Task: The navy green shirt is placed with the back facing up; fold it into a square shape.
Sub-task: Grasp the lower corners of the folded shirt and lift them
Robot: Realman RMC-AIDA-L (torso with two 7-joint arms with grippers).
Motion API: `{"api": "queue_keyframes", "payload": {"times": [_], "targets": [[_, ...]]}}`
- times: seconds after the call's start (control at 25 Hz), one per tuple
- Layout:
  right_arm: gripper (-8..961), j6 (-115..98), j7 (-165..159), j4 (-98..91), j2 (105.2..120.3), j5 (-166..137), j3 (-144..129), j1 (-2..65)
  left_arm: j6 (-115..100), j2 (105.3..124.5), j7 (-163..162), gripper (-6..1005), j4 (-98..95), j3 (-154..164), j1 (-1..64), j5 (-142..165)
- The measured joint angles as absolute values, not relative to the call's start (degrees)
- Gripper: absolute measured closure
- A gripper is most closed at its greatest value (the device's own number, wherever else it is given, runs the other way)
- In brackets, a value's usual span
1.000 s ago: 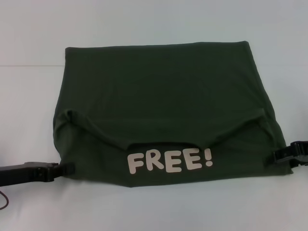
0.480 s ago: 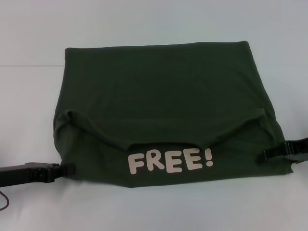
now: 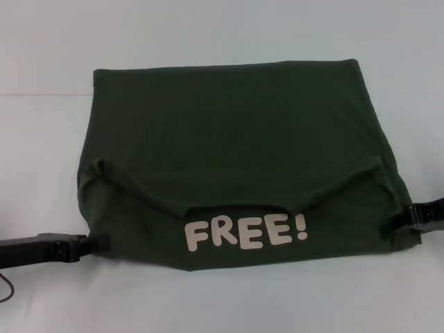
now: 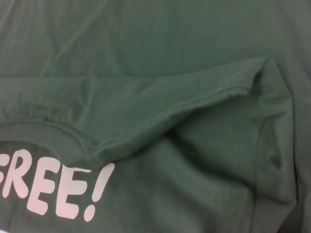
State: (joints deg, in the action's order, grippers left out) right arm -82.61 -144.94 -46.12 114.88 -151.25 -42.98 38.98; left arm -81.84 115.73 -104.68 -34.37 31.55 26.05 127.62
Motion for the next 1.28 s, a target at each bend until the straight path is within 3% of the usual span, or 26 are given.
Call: {"api": "queue_keyframes", "payload": {"times": [0.24,0.44,0.68,1.0,1.28], "targets": [[709,-82.61,-144.96,-46.15,114.75,-151.26,-42.98,39.02,-81.94,115.67,-104.68,956,-34.36,31.55,26.1,127.62],[896,-82.62,-144.76,-46.15,114.67,-151.26,-42.98,39.02,-82.66,115.51,-104.72,957,-34.37,31.55,26.33,127.62],[898,-85.86,-142.55,-46.14,114.47,-151.21,-42.98,39.19,-84.01,115.02,-106.93,957,-34.37,33.1,26.66,127.66],[900,-99.67,-135.29,-45.52,112.52,-151.27,-43.3,39.05,-92.55,111.83,-117.7,957,-34.53,40.96,28.63,133.01],[900,-109.53,-125.75,-43.94,112.14,-154.07,-43.65,37.85,-105.87,110.47,-119.85,956,-35.96,40.72,30.43,142.46]]}}
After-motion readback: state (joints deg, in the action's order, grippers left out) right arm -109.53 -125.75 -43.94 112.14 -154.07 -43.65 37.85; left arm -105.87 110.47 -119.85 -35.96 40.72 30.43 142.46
